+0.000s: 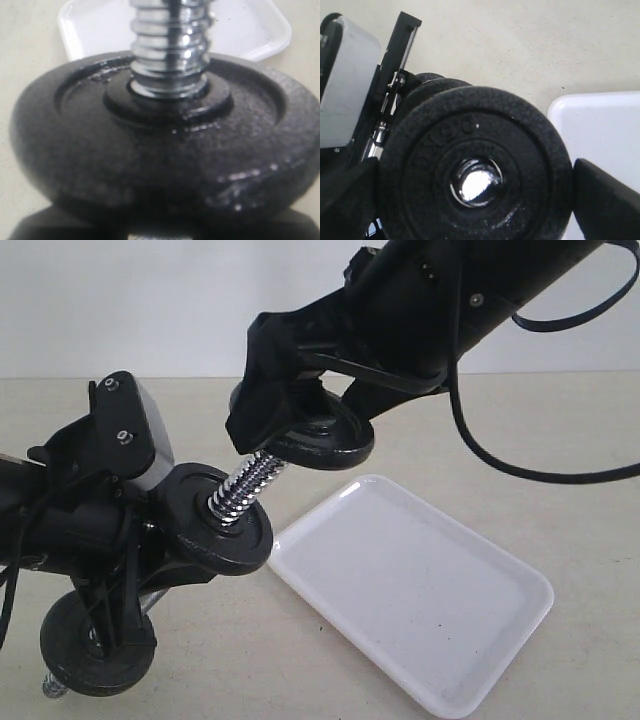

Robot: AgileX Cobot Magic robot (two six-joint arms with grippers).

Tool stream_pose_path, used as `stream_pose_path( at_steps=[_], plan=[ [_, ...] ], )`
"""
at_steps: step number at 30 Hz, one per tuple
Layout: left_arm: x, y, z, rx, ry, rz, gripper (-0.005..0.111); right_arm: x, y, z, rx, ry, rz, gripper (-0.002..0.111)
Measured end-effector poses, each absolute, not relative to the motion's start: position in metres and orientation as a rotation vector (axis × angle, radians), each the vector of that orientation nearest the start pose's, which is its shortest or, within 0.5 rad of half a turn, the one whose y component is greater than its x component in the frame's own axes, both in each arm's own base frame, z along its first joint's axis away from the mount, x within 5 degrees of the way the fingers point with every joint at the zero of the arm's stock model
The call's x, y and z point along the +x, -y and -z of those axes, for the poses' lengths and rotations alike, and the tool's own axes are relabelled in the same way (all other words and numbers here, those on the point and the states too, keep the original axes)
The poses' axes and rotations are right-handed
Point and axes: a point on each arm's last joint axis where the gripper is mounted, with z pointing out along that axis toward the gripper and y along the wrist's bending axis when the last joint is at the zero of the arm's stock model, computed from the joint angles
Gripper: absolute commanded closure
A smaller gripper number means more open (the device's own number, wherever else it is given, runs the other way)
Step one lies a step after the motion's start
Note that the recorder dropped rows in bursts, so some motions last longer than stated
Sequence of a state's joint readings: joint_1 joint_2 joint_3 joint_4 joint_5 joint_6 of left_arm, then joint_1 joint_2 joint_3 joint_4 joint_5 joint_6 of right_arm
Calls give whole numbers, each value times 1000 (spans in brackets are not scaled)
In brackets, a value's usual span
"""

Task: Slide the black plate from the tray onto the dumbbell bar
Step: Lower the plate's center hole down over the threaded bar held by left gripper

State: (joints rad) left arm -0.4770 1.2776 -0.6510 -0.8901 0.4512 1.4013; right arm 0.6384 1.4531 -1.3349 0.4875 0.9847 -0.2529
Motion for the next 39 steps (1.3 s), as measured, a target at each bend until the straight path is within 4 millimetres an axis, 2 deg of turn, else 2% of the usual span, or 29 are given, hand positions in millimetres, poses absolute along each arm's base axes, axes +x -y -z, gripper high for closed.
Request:
stream_pose_path(
  at_steps=[9, 20, 35, 37, 39],
  plan=[
    [197, 137, -234, 1304, -1972, 376, 102, 223, -212, -355, -915, -2407, -805, 108],
    [189, 134, -253, 1257, -1877, 381, 102, 221, -216, -359, -893, -2389, -896, 108],
    [188, 134, -254, 1253, -1873, 382, 102, 221, -217, -359, -913, -2373, -906, 108],
    [188, 134, -254, 1253, -1873, 382, 102, 221, -217, -359, -935, -2359, -898, 101],
    [188, 134, -254, 1253, -1873, 383, 102, 221, -217, -359, -949, -2351, -893, 80]
  ],
)
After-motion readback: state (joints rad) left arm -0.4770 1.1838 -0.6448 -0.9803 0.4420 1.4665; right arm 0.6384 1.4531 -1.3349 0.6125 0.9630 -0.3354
